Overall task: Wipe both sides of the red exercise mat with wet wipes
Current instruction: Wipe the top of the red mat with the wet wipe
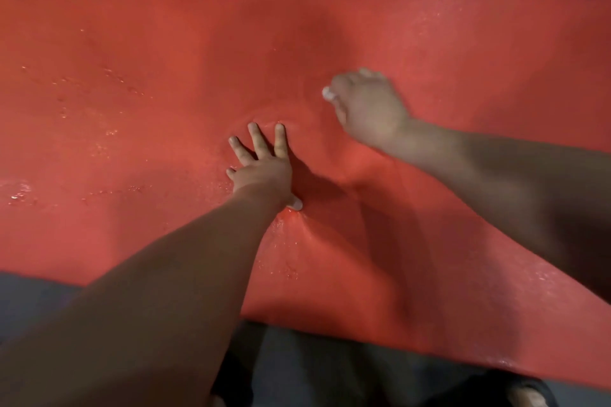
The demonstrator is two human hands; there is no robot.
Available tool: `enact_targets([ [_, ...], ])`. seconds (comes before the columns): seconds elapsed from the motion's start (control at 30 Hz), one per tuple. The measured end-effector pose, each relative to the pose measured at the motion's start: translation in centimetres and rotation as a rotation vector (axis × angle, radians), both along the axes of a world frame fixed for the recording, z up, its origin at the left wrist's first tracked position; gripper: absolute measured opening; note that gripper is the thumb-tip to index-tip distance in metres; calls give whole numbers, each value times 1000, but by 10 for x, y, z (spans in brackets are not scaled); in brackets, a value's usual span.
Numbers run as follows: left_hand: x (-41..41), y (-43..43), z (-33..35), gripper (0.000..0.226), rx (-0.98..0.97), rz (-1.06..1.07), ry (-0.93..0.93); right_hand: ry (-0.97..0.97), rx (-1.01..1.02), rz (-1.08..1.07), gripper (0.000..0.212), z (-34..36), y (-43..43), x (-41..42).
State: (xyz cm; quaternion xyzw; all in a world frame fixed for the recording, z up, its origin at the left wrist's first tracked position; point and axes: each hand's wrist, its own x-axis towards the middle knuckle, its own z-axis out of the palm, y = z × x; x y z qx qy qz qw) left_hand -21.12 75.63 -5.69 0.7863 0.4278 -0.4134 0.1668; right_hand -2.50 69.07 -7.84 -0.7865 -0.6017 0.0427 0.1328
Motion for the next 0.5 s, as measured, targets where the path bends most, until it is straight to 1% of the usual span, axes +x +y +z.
enact_targets([
  [0.03, 0, 0, 0, 150, 0, -3, -3, 24, 18, 107, 20, -3, -14, -16],
  [0.13, 0, 1, -1, 150, 8, -3, -1, 66, -36, 534, 15, -5, -61, -44],
  [0.17, 0, 1, -1, 150, 10, -3, 2, 61, -49, 630, 13, -4, -66, -42],
  [0.2, 0, 1, 0, 150, 8, -5, 3, 32, -54, 683, 10, -5, -65, -35],
  [0.23, 1, 0, 0, 150, 4, -8, 0, -17, -49, 681, 8, -7, -57, -25],
  [0.27, 1, -1, 0, 150, 1, -10, -4, -64, -42, 604, 8, -8, -45, -15],
  [0.33, 2, 0, 2, 150, 5, -12, -8, -105, -24, 275, 24, -7, -15, 10],
  [0.37, 2, 1, 3, 150, 7, -11, -6, -97, -25, 89, 33, -3, -3, 20],
  [0.4, 2, 1, 4, 150, 7, -9, -4, -83, -39, -64, 36, 0, 4, 24],
  [0.43, 2, 1, 4, 150, 6, -8, -1, -67, -63, -130, 34, 1, 6, 21],
  [0.47, 2, 1, 4, 151, 5, -8, 0, -62, -61, -98, 31, 1, 3, 12],
  [0.5, 2, 1, 3, 151, 5, -9, 1, -52, -46, 13, 30, 0, -4, 1],
])
